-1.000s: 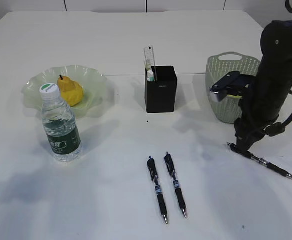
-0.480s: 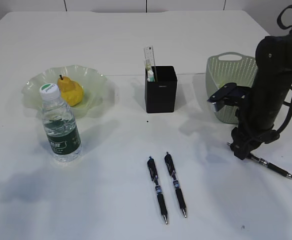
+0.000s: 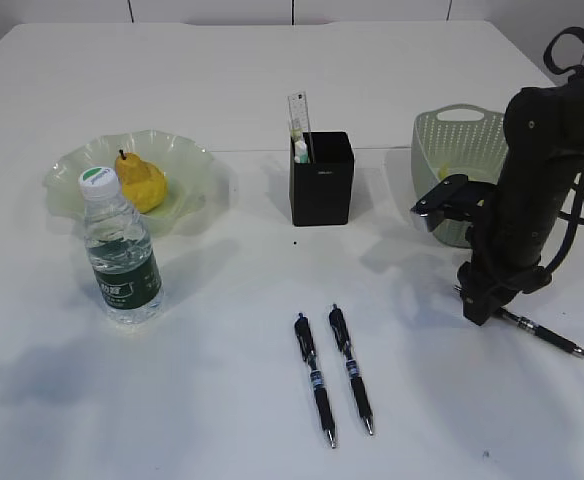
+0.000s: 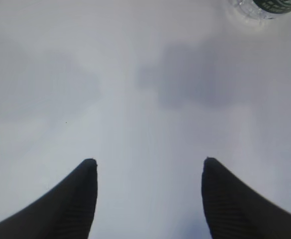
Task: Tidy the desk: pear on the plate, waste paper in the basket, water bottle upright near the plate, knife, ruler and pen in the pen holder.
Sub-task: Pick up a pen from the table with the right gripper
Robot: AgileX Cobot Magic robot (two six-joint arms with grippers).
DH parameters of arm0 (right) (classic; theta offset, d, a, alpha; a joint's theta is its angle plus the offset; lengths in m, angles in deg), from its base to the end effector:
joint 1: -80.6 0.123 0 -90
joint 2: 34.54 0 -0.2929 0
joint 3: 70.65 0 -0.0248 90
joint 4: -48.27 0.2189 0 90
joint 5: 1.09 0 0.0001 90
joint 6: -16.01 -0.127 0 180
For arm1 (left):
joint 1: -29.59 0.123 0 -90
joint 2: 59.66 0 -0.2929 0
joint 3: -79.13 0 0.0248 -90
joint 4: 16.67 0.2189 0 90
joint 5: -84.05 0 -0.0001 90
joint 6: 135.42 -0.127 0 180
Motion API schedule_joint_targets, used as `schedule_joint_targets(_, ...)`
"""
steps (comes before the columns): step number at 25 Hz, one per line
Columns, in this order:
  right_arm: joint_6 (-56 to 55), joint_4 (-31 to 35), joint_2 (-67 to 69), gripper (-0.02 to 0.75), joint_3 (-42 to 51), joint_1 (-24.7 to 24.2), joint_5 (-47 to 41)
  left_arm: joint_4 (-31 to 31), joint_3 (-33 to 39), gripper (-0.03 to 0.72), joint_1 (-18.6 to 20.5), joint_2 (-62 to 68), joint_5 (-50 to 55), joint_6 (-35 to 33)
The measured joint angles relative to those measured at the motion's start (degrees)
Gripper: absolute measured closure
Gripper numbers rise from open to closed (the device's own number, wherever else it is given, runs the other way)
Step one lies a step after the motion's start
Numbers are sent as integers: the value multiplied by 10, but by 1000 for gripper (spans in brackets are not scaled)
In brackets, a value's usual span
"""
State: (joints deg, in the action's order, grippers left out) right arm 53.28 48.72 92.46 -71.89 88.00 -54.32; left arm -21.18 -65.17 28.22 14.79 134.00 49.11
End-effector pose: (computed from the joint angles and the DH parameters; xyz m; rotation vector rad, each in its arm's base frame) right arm 0.3673 0.0485 0.1221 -1.1801 2.8914 0.0025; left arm 0.1785 -0.0119 0.2339 -0.1331 2.7927 -0.1218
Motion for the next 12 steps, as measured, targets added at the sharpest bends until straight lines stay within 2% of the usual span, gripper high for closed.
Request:
schedule_joint_targets(10,0,0,12,363,0,0,8,0,0,221,0,0,0,0)
schedule_joint_targets(12,0,0,12,383,0,0,10,0,0,221,0,0,0,0)
